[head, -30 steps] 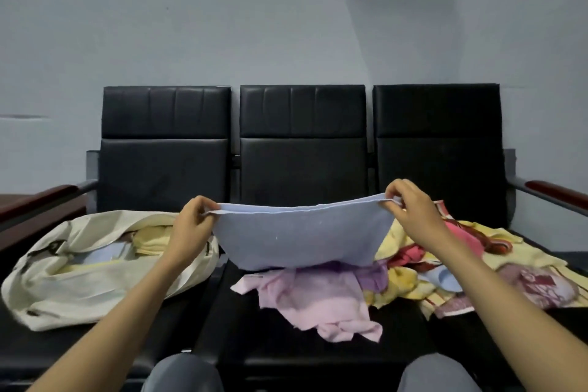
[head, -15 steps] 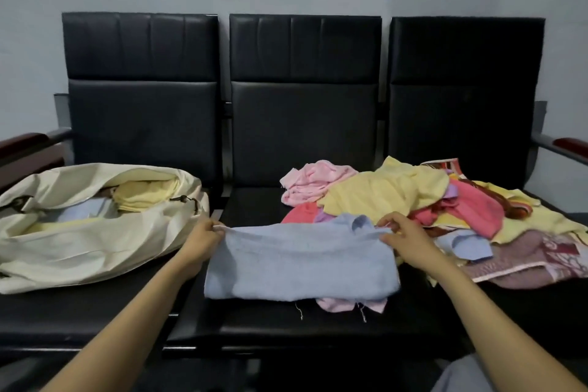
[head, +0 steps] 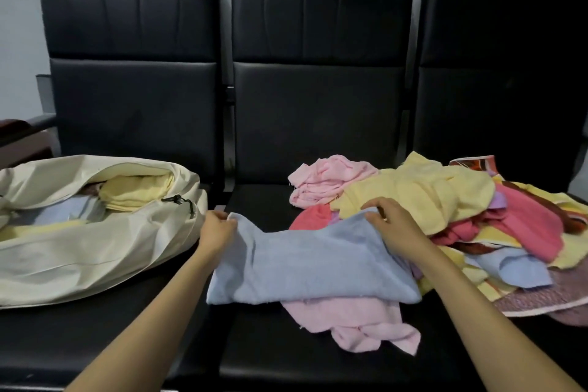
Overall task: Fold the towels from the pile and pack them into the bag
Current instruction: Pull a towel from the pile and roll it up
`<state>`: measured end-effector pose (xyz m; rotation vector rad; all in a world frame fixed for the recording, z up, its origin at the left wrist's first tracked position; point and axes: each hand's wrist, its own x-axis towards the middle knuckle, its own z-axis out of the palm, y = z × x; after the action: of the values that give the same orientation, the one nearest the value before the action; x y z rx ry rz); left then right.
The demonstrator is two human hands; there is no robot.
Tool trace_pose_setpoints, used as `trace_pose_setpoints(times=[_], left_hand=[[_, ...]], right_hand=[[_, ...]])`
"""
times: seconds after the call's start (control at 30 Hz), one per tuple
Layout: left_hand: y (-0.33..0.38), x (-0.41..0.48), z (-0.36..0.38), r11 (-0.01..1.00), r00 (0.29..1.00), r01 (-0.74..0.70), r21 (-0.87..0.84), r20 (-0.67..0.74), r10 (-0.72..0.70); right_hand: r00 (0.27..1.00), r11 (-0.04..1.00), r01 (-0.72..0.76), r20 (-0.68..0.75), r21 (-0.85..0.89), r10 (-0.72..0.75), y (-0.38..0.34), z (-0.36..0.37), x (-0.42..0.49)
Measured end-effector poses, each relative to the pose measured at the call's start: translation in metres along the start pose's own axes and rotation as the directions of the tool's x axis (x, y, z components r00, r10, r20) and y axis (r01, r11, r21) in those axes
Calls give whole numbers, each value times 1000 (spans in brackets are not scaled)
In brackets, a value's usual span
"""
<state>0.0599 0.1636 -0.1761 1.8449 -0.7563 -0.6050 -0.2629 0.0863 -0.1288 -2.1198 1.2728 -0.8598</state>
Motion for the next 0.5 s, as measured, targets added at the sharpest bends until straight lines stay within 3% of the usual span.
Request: trace_pose_setpoints(times=[0.13,0.3,0.37,0.4,0.47,0.5], left_hand=[[-6,-2,10,972,990,68,225,102,-93],[-11,-1,5,959,987,96,265,101,-127],[-11,-2,2,951,983,94,296,125,-136],[-11,-3,2,951,983,84,297,134,-129],[-10,-4,2,954,986,53,294,136,-97],[-8,-6,2,949,986,41,312,142,-89]], right_hand=[[982,979,69,185,-191,-33,-3,18,-9],[945,935,135,327,-329,-22,-3,30,-22],[968,892,70,246,-447,48,1,26,-19],[990,881,-10,122,-473,77,3,22,-16],[992,916,-75,-126,-393,27,5,11,-13],[982,939,-79,-186,-334,16,5,6,-13]])
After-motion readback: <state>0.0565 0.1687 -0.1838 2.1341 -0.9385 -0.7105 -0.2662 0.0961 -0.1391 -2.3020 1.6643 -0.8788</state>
